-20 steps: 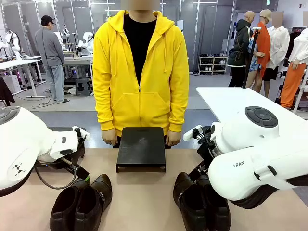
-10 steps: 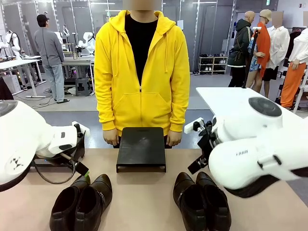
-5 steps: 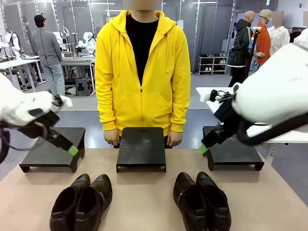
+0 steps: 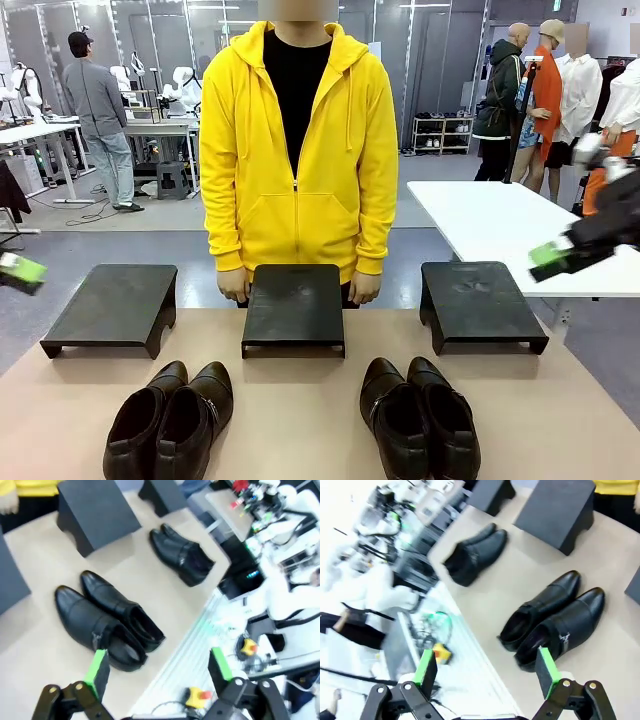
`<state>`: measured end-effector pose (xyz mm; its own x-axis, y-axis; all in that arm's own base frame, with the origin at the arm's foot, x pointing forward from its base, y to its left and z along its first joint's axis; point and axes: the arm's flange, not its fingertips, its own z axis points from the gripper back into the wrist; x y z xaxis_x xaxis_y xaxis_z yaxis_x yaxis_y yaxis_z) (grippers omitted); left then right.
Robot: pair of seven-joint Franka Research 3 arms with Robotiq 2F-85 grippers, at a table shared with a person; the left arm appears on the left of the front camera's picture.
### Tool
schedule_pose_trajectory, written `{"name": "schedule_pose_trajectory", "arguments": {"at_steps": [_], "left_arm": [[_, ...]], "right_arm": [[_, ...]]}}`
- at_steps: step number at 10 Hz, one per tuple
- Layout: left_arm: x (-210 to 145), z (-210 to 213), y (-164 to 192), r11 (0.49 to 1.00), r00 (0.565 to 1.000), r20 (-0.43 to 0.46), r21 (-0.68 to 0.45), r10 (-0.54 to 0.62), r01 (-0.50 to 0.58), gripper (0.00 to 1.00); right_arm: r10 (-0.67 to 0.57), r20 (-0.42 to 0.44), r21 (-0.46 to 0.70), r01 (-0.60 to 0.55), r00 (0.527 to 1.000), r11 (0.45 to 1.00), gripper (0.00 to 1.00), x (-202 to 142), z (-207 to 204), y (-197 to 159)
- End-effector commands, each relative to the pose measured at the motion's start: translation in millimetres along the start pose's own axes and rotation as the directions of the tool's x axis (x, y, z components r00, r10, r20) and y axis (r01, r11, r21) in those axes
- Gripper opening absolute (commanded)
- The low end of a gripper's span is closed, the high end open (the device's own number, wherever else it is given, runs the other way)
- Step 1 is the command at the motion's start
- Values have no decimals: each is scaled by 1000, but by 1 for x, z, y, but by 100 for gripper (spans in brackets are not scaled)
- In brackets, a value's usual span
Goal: Place the shoes on the stand as instructed by the person.
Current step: Pick up one pair of Shoes and place it on the Shoes Stand indicated by the person.
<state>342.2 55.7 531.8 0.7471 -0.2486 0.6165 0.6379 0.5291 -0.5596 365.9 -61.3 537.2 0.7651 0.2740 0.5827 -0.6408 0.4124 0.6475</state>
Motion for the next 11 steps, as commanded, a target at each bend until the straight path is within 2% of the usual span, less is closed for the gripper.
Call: {"name": "schedule_pose_trajectory", "arguments": {"at_steps": [1, 4, 6, 7, 9, 11], "left_arm": [[-26, 40, 18, 992, 991, 83, -87, 102, -95, 100], [-100, 107, 43, 974, 950, 219, -84, 224, -211, 100], [-160, 153, 47, 959, 893, 350, -113, 284, -260, 100], [-182, 164, 51, 951, 876, 372, -106, 308, -290, 100], [-205, 172, 53, 931, 829, 428, -107, 360, -349, 100], [-206, 174, 52, 930, 823, 441, -90, 359, -357, 100]], "right_arm": [[-74, 90, 111, 64, 993, 992, 100, -30, 39, -35], [-186, 252, 148, 152, 950, 977, 100, -102, 98, -64], [-256, 305, 126, 228, 917, 965, 100, -142, 115, -69], [-265, 334, 106, 243, 905, 964, 100, -154, 121, -65], [-265, 376, 53, 265, 888, 963, 100, -171, 134, -51], [-284, 406, 26, 300, 868, 953, 100, -175, 140, -42]]}}
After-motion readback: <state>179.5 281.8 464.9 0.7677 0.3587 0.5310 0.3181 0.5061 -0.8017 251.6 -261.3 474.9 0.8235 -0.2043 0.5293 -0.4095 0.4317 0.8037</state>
